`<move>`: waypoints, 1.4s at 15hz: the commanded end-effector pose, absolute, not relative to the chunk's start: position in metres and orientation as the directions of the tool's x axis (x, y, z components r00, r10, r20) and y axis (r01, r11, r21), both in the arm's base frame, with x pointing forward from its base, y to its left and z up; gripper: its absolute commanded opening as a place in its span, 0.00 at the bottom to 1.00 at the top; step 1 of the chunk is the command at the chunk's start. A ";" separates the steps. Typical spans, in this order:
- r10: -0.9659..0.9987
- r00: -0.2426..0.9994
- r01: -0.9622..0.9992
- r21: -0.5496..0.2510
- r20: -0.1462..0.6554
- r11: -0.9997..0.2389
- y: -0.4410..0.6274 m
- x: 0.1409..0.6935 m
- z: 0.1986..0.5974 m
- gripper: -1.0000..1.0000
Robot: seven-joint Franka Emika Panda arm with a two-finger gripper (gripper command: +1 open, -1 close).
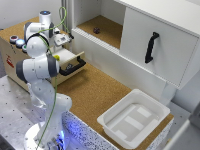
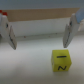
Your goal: Put the yellow block on top of the drawer
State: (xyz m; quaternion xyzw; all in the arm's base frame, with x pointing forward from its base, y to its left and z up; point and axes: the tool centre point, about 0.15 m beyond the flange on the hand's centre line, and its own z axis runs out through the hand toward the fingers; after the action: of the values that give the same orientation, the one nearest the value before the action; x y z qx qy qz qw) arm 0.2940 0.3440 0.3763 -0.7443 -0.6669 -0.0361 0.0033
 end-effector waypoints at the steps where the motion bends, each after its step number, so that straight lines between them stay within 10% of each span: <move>1: 0.994 0.112 0.993 -0.039 0.014 -0.112 0.347 0.332 0.365 1.00; 17: 0.994 0.085 0.996 0.012 0.065 -0.086 0.333 0.345 0.318 1.00; 18: 0.996 0.071 0.997 0.008 0.061 -0.072 0.333 0.341 0.317 0.00; 21: 0.997 0.065 0.998 0.007 0.050 -0.066 0.329 0.336 0.315 0.00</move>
State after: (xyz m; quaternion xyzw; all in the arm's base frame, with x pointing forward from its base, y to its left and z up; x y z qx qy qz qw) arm 0.3366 0.3311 0.3285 -0.7382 -0.6743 -0.0148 0.0153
